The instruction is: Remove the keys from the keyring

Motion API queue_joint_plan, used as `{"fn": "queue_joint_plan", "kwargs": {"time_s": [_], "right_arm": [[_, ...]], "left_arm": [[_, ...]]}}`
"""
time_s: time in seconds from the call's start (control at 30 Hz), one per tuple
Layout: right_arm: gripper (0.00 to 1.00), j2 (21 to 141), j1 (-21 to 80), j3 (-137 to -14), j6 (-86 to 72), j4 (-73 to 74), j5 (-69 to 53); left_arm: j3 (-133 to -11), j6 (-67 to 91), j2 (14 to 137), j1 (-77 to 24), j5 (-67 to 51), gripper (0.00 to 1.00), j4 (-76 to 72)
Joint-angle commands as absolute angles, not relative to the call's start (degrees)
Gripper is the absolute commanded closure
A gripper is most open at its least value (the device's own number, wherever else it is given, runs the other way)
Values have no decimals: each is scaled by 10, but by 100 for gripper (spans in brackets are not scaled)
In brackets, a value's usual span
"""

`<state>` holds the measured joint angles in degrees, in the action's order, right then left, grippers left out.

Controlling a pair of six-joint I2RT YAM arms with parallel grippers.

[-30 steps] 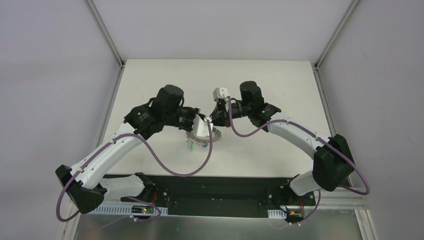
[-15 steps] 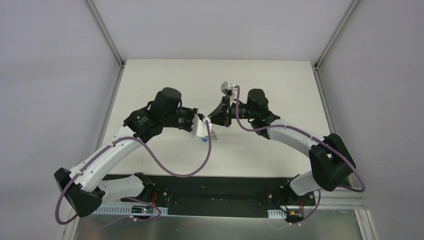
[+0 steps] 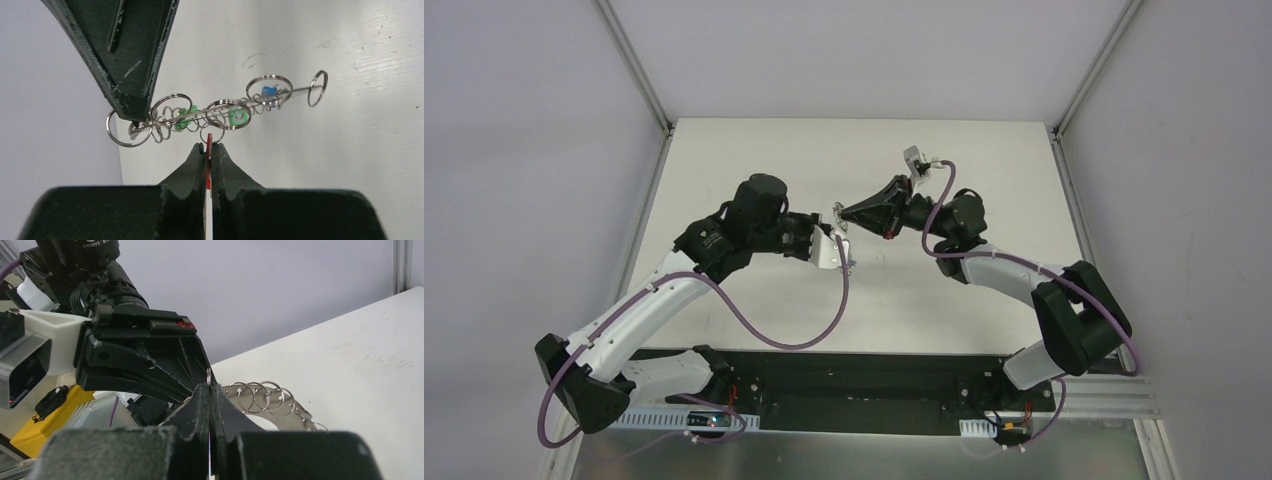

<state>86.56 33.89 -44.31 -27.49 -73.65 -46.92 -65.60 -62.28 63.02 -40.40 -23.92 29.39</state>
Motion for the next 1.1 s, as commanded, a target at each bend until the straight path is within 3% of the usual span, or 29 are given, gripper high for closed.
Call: {"fn": "queue_joint_plan", "kwargs": {"time_s": [0.0, 0.3, 0.47, 0.7, 0.83, 0.97, 1.0, 1.07], "right_arm": [[100, 834, 339, -450, -279, -801, -442], [100, 669, 321, -389, -52, -440, -185], [100, 552, 320, -409, 47, -220, -85], [100, 480, 321, -422, 77, -89, -21], [100, 487, 320, -436, 76, -53, 47], [100, 527, 315, -481, 69, 17, 88], [100, 532, 312, -487, 68, 24, 94], [100, 544, 303, -495, 66, 24, 96]], "left_arm": [[-664, -591, 642, -400, -265, 100, 287], [-734, -328, 721, -366, -234, 100, 251], [-764, -44, 810, -345, -98, 100, 216], [-809, 166, 949, -205, -197, 100, 183], [-784, 207, 980, -146, -172, 99, 117], [-773, 217, 996, -96, -132, 84, 85], [-767, 223, 999, -83, -134, 74, 75], [-754, 236, 996, -69, -136, 40, 60]]}}
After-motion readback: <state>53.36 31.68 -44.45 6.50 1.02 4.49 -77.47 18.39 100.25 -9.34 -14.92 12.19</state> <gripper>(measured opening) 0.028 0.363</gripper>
